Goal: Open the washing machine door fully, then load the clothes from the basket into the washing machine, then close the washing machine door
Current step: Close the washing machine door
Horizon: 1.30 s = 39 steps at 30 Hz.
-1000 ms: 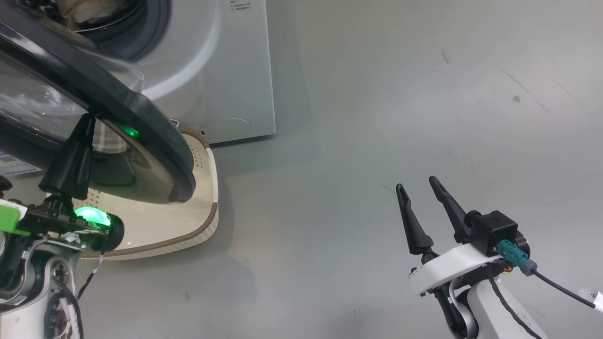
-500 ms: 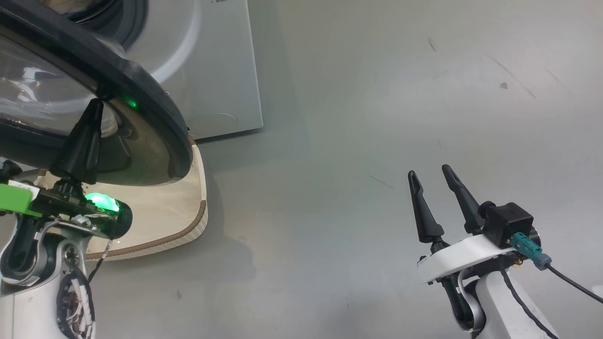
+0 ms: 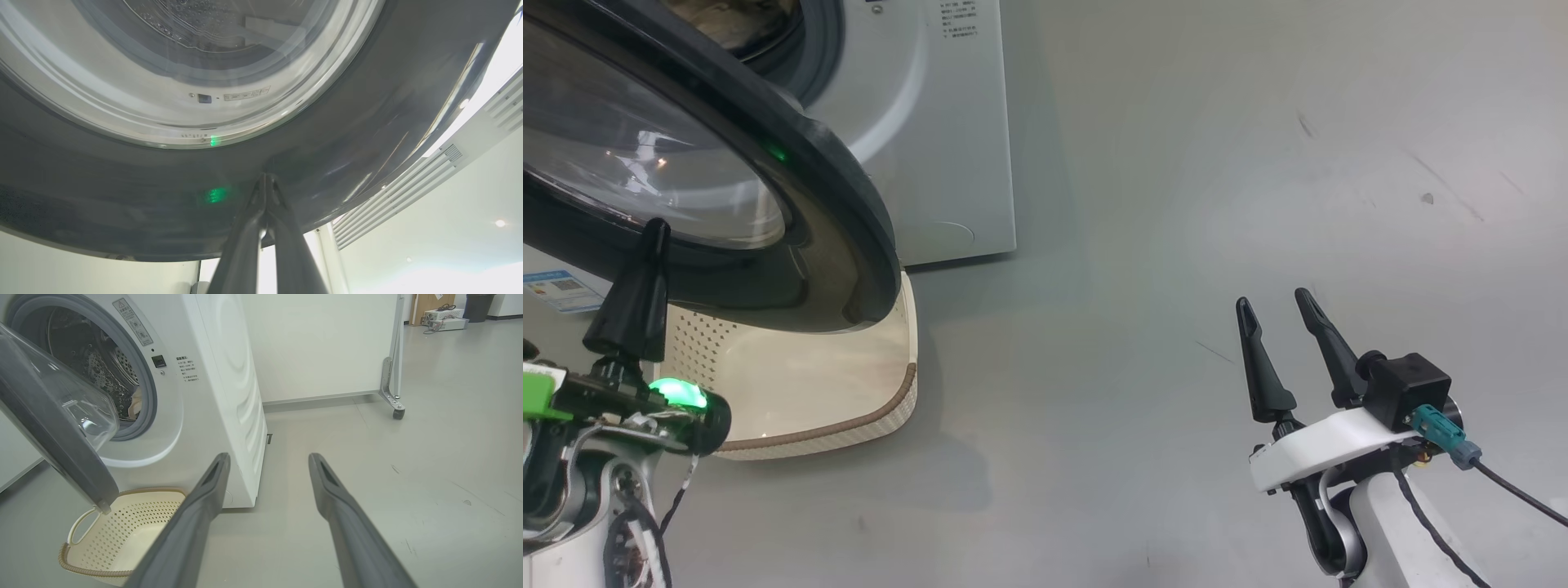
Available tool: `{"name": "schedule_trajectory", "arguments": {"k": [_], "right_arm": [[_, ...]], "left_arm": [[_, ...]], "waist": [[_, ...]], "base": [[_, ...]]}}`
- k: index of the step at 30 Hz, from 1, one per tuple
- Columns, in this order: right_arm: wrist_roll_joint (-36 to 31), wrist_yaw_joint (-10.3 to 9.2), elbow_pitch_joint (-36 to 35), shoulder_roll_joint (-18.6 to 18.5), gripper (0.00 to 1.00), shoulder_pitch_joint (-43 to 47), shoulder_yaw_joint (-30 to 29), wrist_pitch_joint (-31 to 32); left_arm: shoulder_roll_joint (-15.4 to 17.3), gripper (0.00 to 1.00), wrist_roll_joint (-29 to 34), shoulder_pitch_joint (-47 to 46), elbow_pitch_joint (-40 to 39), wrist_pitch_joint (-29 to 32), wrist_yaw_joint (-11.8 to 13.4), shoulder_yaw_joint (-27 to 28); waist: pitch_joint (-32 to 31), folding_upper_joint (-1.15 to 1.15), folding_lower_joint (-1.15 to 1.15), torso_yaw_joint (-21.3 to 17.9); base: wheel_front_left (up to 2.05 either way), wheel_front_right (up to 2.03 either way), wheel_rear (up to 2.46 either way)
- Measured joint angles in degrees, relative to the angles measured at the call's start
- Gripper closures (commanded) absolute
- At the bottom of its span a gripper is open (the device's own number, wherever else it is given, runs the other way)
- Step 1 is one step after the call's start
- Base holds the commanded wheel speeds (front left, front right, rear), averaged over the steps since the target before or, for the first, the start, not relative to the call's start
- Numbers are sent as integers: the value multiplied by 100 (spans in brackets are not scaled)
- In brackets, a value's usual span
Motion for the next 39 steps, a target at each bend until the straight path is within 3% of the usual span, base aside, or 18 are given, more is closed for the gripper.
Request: {"name": "schedule_trajectory", "arguments": {"k": [14, 29, 31, 32, 39], "right_arm": [[52, 1, 97, 14, 0, 253, -48, 0], [59, 1, 88, 35, 0, 526, -155, 0], [60, 1, 76, 36, 0, 595, -155, 0], [60, 1, 75, 38, 0, 605, -158, 0], [62, 1, 42, 48, 0, 605, -156, 0]], "left_arm": [[-80, 100, 111, 804, -200, -3, 0, 376], [-82, 98, 34, 1655, -335, -318, 0, 243], [-82, 47, 11, 1729, -403, -413, 0, 236], [-80, 0, 8, 1738, -419, -453, 0, 229], [-82, 0, 152, 1780, -888, -882, 0, 444]], "waist": [[-569, 0, 0, 184], [-1043, 0, 0, 453], [-1062, 0, 0, 491], [-1067, 0, 0, 508], [-1083, 0, 0, 598]], "base": [[0, 0, 0], [0, 0, 0], [0, 0, 0], [0, 0, 0], [0, 0, 0]]}}
